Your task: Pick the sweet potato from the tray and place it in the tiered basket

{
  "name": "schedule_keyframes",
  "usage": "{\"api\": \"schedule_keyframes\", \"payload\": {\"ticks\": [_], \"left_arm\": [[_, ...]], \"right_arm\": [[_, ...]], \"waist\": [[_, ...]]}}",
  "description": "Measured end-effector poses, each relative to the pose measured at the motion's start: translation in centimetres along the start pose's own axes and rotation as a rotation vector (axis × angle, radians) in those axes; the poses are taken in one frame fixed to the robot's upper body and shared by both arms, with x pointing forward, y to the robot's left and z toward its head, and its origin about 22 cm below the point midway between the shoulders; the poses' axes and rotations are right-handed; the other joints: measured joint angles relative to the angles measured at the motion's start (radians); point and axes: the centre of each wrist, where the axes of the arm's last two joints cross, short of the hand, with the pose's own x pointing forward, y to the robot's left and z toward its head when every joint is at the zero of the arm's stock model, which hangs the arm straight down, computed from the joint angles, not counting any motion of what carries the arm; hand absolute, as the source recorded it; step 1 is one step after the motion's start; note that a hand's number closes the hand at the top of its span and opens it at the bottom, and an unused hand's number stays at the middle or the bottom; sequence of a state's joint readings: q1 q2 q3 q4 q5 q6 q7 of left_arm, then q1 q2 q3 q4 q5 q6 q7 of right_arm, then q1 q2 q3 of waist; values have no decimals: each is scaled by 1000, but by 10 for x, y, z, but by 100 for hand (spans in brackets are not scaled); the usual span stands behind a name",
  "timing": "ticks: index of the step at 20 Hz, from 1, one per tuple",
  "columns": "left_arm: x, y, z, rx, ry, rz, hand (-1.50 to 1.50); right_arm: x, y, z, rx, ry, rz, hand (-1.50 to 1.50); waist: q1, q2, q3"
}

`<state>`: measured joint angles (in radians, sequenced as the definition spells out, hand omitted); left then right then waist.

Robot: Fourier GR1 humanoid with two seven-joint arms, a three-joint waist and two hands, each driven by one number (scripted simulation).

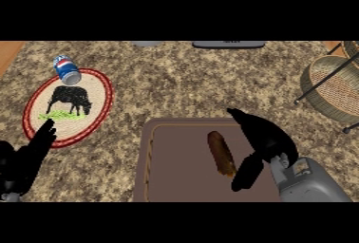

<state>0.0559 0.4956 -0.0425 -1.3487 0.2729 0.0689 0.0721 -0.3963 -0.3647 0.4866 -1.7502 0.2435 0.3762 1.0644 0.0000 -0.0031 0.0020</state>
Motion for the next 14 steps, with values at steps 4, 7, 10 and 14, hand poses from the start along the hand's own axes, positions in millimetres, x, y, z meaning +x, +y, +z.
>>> {"api": "schedule_keyframes", "payload": {"ticks": [4,7,10,14], "left_arm": [[-4,2,0,-3,-5,2,0],[-1,1,2,3,8,0,0],[-1,5,0,0,12,-2,0],[-1,1,2,4,9,-6,0]], "right_arm": [[0,7,-1,6,-2,-1,-150],[-1,11,-9,10,4,1,-150],[-7,14,-11,12,4,1,-150],[-7,18,-18,9,10,2,-150]], "waist": [[1,0,1],[3,1,0],[2,1,0],[4,2,0]]}}
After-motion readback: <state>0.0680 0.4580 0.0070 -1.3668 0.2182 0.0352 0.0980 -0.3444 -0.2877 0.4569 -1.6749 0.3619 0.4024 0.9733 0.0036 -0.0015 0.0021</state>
